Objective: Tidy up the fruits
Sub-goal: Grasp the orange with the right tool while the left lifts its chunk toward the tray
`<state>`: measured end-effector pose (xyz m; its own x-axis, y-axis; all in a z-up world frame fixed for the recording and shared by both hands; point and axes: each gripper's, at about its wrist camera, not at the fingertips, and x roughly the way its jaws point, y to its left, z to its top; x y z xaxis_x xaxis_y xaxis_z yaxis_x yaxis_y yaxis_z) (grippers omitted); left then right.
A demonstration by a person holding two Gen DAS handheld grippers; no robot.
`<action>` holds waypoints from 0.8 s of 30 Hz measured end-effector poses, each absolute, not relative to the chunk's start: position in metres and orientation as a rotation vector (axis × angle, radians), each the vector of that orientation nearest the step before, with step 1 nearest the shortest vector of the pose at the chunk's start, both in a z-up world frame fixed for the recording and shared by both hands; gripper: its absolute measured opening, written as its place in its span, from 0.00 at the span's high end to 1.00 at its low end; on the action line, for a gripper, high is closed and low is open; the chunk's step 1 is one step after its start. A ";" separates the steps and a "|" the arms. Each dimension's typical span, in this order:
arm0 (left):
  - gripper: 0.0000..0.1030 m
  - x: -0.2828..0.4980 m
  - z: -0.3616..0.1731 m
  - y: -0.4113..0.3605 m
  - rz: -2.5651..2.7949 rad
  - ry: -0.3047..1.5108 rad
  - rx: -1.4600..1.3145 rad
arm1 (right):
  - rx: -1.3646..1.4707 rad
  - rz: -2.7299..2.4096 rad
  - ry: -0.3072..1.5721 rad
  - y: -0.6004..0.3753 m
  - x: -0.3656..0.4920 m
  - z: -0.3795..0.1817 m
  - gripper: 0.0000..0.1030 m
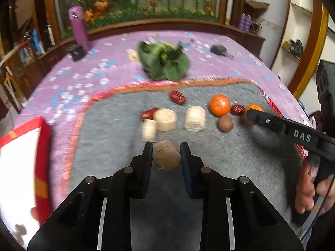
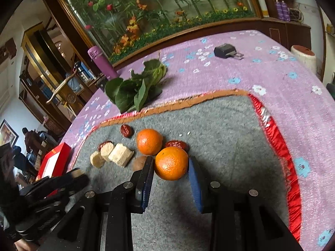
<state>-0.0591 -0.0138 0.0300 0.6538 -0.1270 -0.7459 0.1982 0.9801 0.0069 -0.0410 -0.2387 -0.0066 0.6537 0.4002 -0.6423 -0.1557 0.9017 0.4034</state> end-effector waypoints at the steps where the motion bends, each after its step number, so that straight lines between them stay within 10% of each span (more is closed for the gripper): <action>1: 0.75 -0.063 0.034 -0.008 -0.165 0.822 0.091 | 0.329 0.318 0.791 -0.239 -0.042 -0.005 0.68; 24: 0.75 -0.130 0.089 0.094 0.140 0.595 0.062 | 0.374 0.222 0.724 -0.256 -0.048 0.000 0.68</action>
